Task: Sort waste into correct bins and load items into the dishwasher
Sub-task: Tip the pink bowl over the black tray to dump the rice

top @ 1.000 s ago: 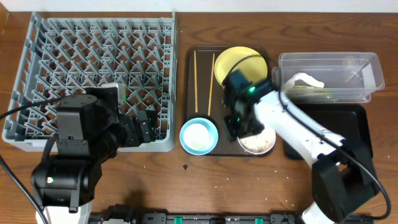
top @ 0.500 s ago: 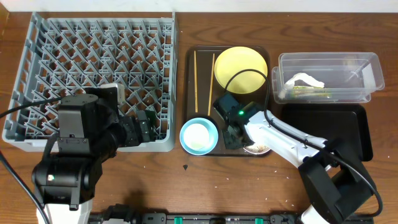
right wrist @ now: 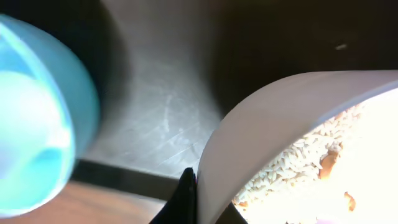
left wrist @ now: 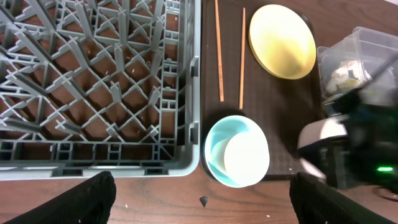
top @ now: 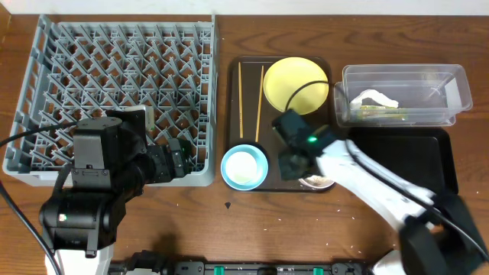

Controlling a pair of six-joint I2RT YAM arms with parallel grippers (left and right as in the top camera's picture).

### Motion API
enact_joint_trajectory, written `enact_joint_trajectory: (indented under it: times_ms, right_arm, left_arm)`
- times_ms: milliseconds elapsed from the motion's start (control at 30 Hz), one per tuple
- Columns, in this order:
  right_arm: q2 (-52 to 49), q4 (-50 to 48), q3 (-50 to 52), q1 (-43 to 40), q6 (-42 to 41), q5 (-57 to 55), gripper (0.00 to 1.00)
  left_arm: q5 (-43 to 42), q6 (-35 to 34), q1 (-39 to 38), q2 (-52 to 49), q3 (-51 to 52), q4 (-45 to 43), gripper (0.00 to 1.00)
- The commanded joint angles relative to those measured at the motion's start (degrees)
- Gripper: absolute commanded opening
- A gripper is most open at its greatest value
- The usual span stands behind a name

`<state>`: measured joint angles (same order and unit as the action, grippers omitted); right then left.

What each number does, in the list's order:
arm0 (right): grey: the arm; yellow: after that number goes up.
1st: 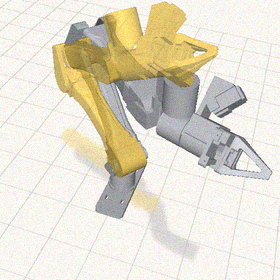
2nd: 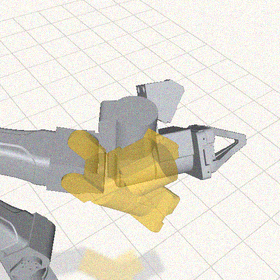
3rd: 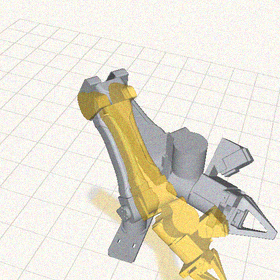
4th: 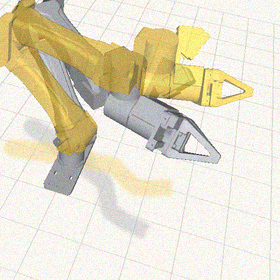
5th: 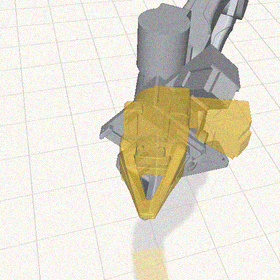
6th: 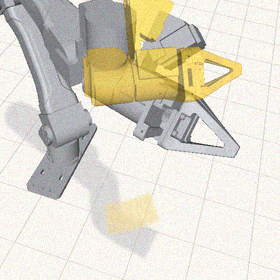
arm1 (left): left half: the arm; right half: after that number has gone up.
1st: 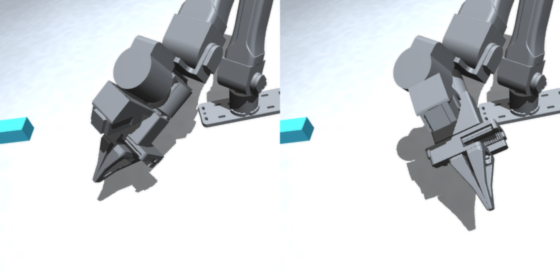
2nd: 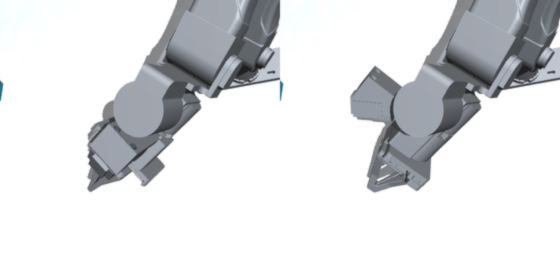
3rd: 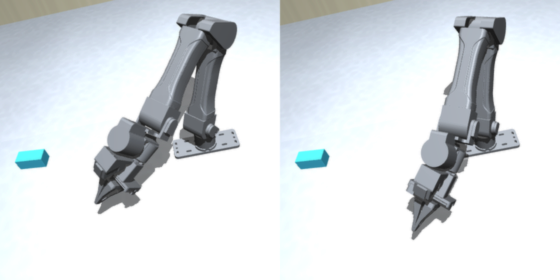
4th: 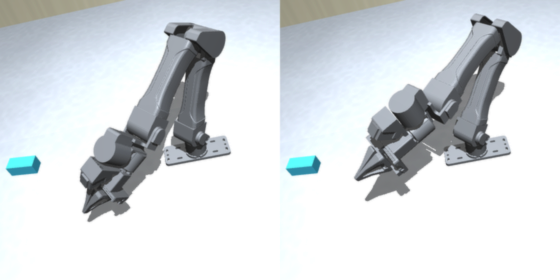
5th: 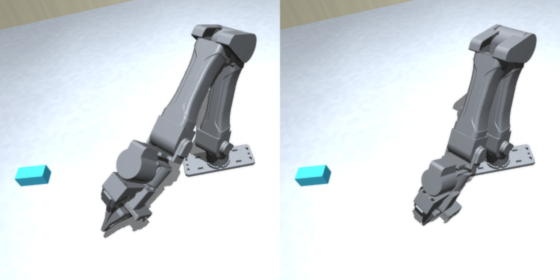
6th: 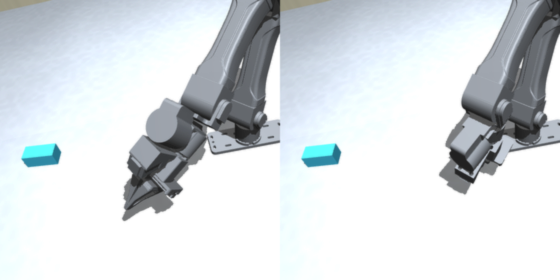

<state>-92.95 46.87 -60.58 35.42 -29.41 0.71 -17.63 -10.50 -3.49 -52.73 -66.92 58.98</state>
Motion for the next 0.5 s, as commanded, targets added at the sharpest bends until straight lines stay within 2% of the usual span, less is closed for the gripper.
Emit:
enact_joint_trajectory:
  times_ms: [0, 167, 467]
  right_arm:
    - [6.01, 0.74, -0.70, -5.14, -1.20, 5.68, 0.01]
    - [9.46, 2.32, -0.68, -16.48, 2.38, 14.62, 0.01]
    - [9.35, -0.90, 3.13, -39.54, 12.26, 39.98, 0.01]
  left_arm:
    - [0.57, 0.33, -0.13, 0.00, -1.51, 0.15, 0.91]
    - [0.57, 0.33, -0.13, 0.00, -1.51, 0.15, 0.91]
    - [0.57, 0.33, -0.13, 0.00, -1.51, 0.13, 0.90]
